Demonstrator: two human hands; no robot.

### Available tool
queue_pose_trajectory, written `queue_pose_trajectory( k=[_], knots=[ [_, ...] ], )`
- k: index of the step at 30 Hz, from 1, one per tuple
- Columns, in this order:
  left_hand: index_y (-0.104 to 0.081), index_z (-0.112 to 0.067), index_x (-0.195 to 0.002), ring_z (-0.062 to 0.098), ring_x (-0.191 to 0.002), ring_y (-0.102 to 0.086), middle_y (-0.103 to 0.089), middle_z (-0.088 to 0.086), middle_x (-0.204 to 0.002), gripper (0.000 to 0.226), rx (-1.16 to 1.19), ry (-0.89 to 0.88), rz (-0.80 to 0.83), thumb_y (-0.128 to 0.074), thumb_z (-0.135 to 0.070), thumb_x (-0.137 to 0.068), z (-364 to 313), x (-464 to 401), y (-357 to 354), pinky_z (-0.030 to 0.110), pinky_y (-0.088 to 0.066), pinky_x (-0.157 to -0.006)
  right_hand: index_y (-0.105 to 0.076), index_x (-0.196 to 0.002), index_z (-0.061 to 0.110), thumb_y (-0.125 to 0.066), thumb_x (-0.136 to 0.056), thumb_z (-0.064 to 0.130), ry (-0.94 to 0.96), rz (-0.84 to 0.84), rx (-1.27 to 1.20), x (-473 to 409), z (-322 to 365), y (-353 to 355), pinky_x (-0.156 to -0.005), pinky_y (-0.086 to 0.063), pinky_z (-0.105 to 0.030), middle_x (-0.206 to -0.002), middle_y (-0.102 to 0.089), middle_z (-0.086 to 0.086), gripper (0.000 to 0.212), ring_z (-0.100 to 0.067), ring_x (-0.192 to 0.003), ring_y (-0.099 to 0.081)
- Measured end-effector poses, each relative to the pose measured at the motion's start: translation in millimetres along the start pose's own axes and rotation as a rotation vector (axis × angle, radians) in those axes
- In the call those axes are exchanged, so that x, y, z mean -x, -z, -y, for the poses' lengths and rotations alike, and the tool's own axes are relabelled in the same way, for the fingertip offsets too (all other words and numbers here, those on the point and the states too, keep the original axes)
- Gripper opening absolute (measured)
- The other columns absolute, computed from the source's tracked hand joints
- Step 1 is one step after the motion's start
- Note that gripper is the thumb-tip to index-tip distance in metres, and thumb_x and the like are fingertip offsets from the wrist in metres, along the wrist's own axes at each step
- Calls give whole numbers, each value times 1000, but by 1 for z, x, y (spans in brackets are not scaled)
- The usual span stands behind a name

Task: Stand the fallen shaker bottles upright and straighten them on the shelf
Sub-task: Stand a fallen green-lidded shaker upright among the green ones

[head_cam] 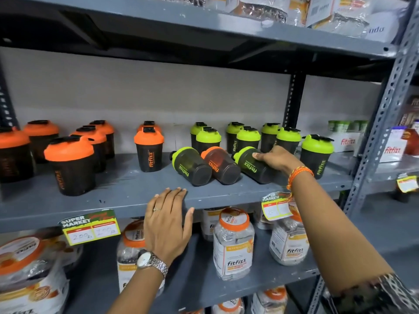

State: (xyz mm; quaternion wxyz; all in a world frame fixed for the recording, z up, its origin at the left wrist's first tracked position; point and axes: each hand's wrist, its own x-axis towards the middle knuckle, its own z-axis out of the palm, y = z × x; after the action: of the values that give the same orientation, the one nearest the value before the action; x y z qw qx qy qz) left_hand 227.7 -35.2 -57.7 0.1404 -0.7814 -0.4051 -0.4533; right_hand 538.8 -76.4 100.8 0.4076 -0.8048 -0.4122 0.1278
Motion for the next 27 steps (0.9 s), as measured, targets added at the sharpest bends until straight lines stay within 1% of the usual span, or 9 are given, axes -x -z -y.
queue_pose_trajectory(
  k=[4,6,8,9,14,16,19,22,27],
  knots=[
    [-63,-18,-128,25,-120,-62,-68,2,-129,42,-52,-4,-17,-54,-39,-93,-1,-1,-4,41,-32,-114,-54,-128,0,-79,-74,50,-81,109,-157,-3,-5,-1,-85,-54,-36,-122,-65,-12,78,-29,-105,-64],
    [-63,-18,-128,25,-120,-62,-68,1,-129,42,-82,-10,-14,-54,-39,-93,0,0,-5,41,-32,-114,-53,-131,3,-85,-59,55,-100,150,-183,-2,-5,1,-90,-56,-40,-123,-67,-12,95,-30,-106,-66],
    [-63,-18,-128,25,-120,-61,-68,1,-130,42,-107,-14,-16,-54,-39,-93,1,0,-7,42,-33,-113,-56,-128,7,-87,-40,61,-101,163,-184,-10,-9,3,-85,-60,-45,-117,-70,-12,108,-30,-99,-70],
    [-63,-18,-128,25,-120,-61,-68,1,-130,43,-114,-16,-20,-54,-40,-93,1,1,-8,43,-33,-113,-56,-126,8,-87,-39,60,-106,172,-196,-12,-10,4,-81,-61,-47,-113,-71,-12,106,-30,-96,-71],
    [-64,-18,-128,26,-120,-62,-69,1,-129,42,-135,-23,-48,-54,-39,-93,1,1,-11,43,-33,-112,-59,-119,12,-82,-74,43,-199,234,-419,-4,-14,13,-55,-62,-38,-100,-73,-14,59,-26,-84,-73],
    [-64,-18,-127,26,-120,-61,-69,1,-128,43,-135,-23,-56,-54,-39,-92,0,1,-11,43,-33,-112,-61,-109,8,-78,-81,36,-235,270,-555,-3,-21,17,-60,-63,-44,-93,-73,-17,43,-28,-82,-72],
    [-64,-17,-127,26,-120,-61,-69,2,-127,43,-133,-9,-59,-53,-39,-91,-1,1,-12,43,-32,-112,-58,-107,1,-73,-87,28,-227,337,-725,-2,-29,21,-76,-60,-56,-87,-76,-23,37,-33,-83,-75],
    [-64,-18,-127,26,-121,-61,-69,3,-127,44,-133,7,-53,-52,-39,-91,-3,2,-13,42,-30,-113,-55,-110,-5,-63,-94,23,-172,387,-833,-3,-34,25,-71,-60,-57,-91,-75,-27,32,-35,-82,-76],
    [-64,-18,-128,27,-122,-61,-69,2,-129,45,-123,15,-35,-48,-40,-92,-4,3,-10,44,-32,-111,-57,-111,-4,-49,-102,15,6,403,-849,-7,-44,25,-64,-63,-39,-96,-73,-21,24,-24,-79,-77]
  ],
)
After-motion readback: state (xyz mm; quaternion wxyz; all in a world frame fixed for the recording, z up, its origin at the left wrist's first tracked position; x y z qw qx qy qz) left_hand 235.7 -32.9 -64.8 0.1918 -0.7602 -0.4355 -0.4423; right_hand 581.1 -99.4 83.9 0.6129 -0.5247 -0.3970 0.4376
